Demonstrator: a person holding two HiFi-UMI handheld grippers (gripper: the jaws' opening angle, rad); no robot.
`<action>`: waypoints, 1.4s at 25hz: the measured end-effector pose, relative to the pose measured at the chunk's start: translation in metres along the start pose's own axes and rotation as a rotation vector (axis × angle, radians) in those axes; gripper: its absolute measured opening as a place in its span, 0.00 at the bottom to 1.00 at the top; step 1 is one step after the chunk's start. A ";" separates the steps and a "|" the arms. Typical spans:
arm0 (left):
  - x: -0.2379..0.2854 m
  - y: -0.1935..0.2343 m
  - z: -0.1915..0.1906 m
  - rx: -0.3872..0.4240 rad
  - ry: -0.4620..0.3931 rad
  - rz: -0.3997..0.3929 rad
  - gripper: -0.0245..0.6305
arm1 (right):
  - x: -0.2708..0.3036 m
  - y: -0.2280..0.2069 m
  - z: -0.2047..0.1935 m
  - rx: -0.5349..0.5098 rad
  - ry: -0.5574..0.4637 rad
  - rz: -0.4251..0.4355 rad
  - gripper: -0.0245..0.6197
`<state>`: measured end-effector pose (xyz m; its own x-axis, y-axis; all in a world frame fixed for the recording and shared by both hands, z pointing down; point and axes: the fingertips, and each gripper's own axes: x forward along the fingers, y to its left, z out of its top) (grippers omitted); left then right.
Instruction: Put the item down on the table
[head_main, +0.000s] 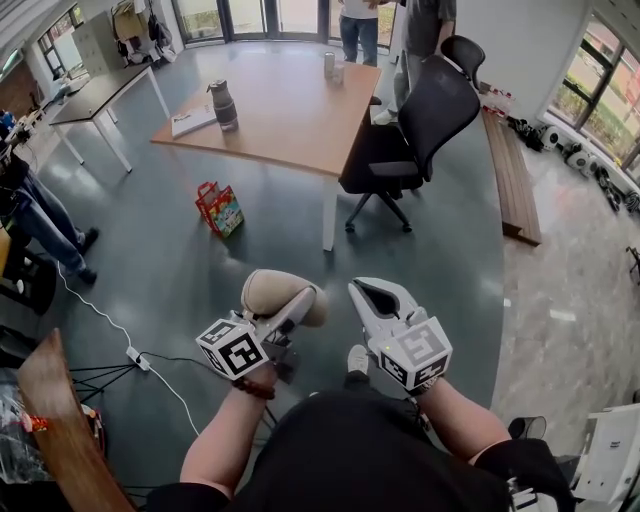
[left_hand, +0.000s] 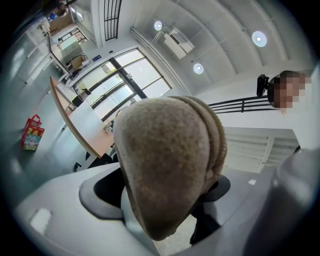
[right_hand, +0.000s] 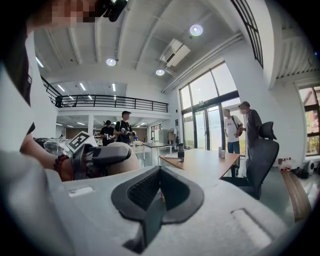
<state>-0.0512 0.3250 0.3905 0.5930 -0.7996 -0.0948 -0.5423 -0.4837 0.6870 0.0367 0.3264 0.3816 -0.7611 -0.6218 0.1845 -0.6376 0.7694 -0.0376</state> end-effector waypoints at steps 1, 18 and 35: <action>0.007 0.003 0.002 0.001 -0.001 0.004 0.67 | 0.004 -0.007 0.001 0.001 -0.002 0.005 0.03; 0.133 0.034 0.018 -0.026 -0.038 0.058 0.67 | 0.040 -0.136 0.012 0.024 -0.004 0.076 0.03; 0.195 0.062 0.035 -0.075 -0.046 0.064 0.67 | 0.066 -0.201 0.020 0.023 -0.008 0.064 0.03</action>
<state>0.0098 0.1269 0.3901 0.5298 -0.8443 -0.0802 -0.5312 -0.4041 0.7447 0.1118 0.1278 0.3820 -0.8012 -0.5727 0.1735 -0.5903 0.8040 -0.0718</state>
